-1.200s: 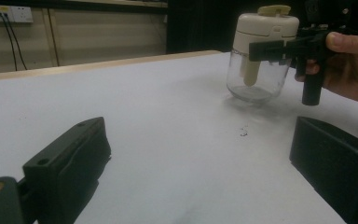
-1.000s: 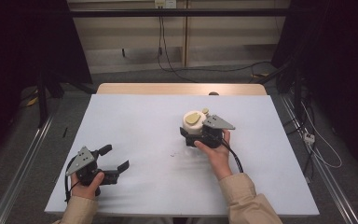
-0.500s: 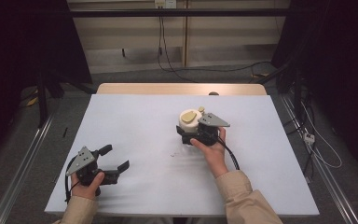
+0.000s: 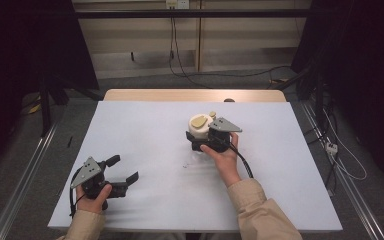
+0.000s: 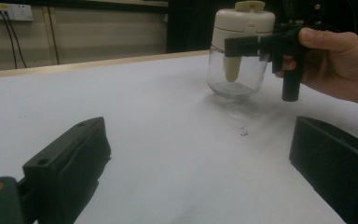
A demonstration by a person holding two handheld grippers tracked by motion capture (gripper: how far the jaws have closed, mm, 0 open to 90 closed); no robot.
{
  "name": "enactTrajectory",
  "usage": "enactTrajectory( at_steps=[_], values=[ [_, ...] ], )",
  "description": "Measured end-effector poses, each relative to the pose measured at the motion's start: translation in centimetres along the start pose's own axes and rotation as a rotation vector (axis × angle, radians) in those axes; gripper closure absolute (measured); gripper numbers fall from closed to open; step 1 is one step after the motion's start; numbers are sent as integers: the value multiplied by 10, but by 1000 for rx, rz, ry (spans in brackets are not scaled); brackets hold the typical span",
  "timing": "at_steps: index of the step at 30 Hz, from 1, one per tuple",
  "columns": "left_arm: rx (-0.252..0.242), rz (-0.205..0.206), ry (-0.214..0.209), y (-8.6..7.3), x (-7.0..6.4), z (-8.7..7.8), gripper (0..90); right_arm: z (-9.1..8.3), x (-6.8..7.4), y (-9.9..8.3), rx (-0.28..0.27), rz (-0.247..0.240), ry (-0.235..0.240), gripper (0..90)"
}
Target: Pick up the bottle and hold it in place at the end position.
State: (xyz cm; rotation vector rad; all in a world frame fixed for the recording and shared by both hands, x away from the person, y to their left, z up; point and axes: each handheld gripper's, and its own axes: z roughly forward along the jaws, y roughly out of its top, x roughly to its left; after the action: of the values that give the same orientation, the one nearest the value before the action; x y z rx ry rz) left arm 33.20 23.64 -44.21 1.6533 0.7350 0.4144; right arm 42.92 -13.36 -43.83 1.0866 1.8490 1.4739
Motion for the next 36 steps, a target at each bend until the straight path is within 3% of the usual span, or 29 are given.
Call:
enactTrajectory(
  at_steps=[36],
  values=[
    [11,-6,3,-1,0,1,41,22,2,-4,7,9,-11,68]
  ],
)
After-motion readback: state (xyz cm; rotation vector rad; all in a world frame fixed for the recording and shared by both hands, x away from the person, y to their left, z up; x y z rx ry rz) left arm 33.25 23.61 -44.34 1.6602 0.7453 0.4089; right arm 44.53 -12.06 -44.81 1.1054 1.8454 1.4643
